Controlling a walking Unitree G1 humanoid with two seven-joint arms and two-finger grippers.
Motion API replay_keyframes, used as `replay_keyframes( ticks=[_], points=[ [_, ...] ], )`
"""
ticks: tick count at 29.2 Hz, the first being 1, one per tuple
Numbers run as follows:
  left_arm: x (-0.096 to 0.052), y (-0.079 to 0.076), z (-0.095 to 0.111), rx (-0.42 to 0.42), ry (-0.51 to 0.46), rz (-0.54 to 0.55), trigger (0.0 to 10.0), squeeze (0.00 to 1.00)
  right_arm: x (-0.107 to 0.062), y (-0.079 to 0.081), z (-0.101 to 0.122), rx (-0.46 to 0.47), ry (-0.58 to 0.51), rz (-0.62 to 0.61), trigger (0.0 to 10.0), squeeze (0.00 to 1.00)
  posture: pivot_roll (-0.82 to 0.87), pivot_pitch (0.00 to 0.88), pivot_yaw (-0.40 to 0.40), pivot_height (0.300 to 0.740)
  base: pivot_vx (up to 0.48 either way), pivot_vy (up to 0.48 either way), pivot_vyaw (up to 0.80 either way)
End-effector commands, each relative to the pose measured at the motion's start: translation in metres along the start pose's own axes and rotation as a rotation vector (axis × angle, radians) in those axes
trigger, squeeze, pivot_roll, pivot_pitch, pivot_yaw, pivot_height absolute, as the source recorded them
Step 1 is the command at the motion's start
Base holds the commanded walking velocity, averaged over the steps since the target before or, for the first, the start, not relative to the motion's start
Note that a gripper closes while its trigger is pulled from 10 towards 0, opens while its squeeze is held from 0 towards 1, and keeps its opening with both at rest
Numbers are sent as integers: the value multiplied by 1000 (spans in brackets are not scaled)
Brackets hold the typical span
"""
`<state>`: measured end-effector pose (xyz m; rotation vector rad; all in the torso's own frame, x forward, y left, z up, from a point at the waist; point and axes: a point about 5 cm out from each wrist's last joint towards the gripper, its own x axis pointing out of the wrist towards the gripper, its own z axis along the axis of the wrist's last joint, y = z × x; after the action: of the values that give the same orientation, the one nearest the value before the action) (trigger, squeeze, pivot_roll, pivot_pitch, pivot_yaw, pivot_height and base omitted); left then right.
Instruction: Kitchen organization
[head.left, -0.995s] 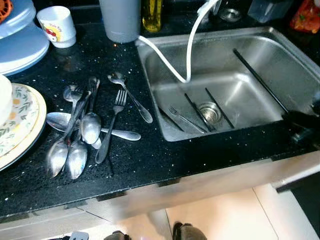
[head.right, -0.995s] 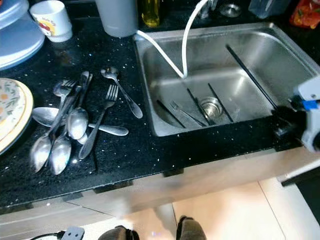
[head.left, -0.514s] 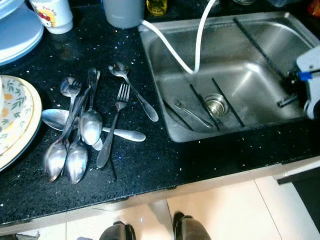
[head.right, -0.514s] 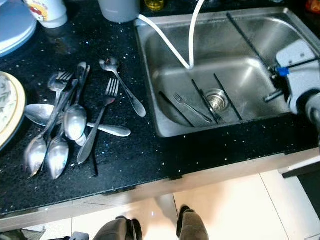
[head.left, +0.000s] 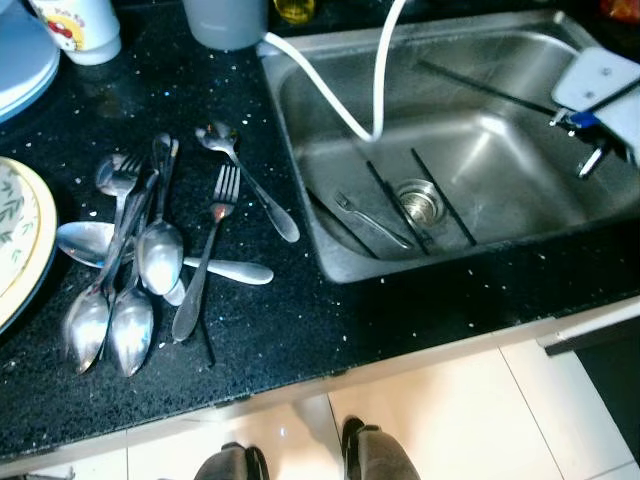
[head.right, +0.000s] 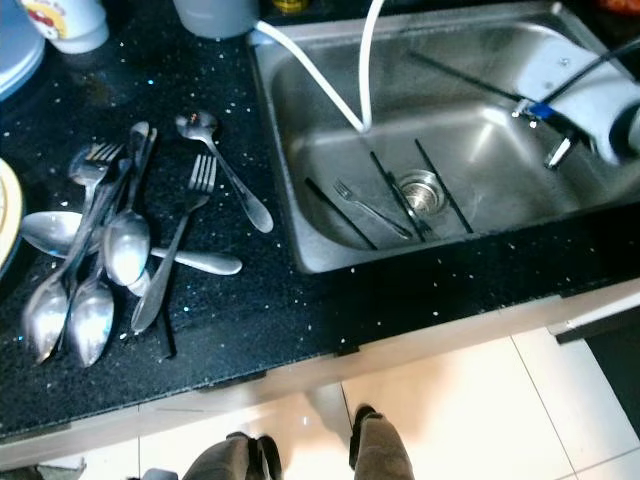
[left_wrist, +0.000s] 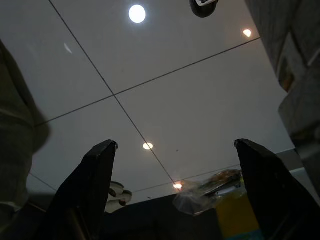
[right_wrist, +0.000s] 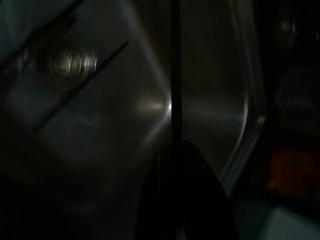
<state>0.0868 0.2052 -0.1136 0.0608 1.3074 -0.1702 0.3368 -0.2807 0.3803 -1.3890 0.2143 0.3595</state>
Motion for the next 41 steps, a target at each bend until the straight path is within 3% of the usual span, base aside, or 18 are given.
replay_keyframes(
  ticks=[1,4,8,12,17,18,19,20,21,22,27,28,29,30,34,35,36,41],
  points=[
    [2,-11,-6,-8,17,-31,10000,0,12,10,-3,-112,79,120,10000,0,-65,278,-36,740,0,0,0],
    [2,-10,-6,-12,15,-29,10000,0,18,8,2,-182,101,158,10000,0,-62,278,-41,740,0,0,0],
    [2,-10,-8,-23,20,-25,10000,0,37,11,22,-343,116,288,10000,0,-54,276,-48,740,0,0,0],
    [1,-10,-13,-28,28,-25,10000,0,53,22,32,-378,84,344,10000,0,-50,277,-52,740,0,0,0],
    [1,-11,-16,-29,33,-25,10000,0,76,38,41,-337,24,287,10000,0,-45,276,-51,740,0,0,0],
    [1,-11,-16,-29,33,-25,10000,0,80,43,39,-344,35,294,10000,118,-40,275,-53,740,0,0,0],
    [1,-11,-16,-29,33,-24,10000,0,81,44,39,-350,40,299,10000,118,-40,275,-53,740,0,0,0],
    [1,-11,-16,-31,32,-23,10000,0,83,46,38,-339,35,302,10000,886,-36,273,-53,740,0,0,0],
    [1,-11,-16,-32,31,-22,10000,0,84,48,38,-328,29,302,10000,886,-35,273,-53,740,0,0,0],
    [1,-11,-16,-33,30,-21,10000,0,85,48,38,-321,24,289,10000,1000,-35,274,-52,740,0,0,0],
    [1,-11,-15,-35,28,-20,10000,0,85,42,38,-305,10,216,10000,1000,-36,269,-50,740,0,0,0],
    [1,-11,-14,-35,27,-20,10000,0,81,36,36,-285,1,203,10000,184,-35,264,-50,740,0,0,0],
    [1,-11,-14,-35,26,-19,10000,0,79,33,36,-271,-5,197,10000,184,-35,264,-50,740,0,0,0],
    [1,-11,-13,-36,25,-19,10000,0,72,26,35,-224,-40,200,10000,0,-35,259,-50,740,0,0,0],
    [2,-11,-9,-39,18,-18,10000,0,47,2,37,-43,-218,190,10000,0,-37,246,-49,740,0,0,0],
    [2,-11,-9,-39,18,-18,10000,0,47,2,37,-43,-218,190,10000,0,-37,246,-49,740,0,0,0],
    [2,-12,-6,-40,12,-18,10000,0,29,-12,37,73,-358,191,10000,0,-37,238,-48,740,0,0,0],
    [3,-12,1,-38,-1,-17,10000,0,1,-17,28,221,-581,228,10000,0,-30,214,-40,740,0,0,0]
  ],
)
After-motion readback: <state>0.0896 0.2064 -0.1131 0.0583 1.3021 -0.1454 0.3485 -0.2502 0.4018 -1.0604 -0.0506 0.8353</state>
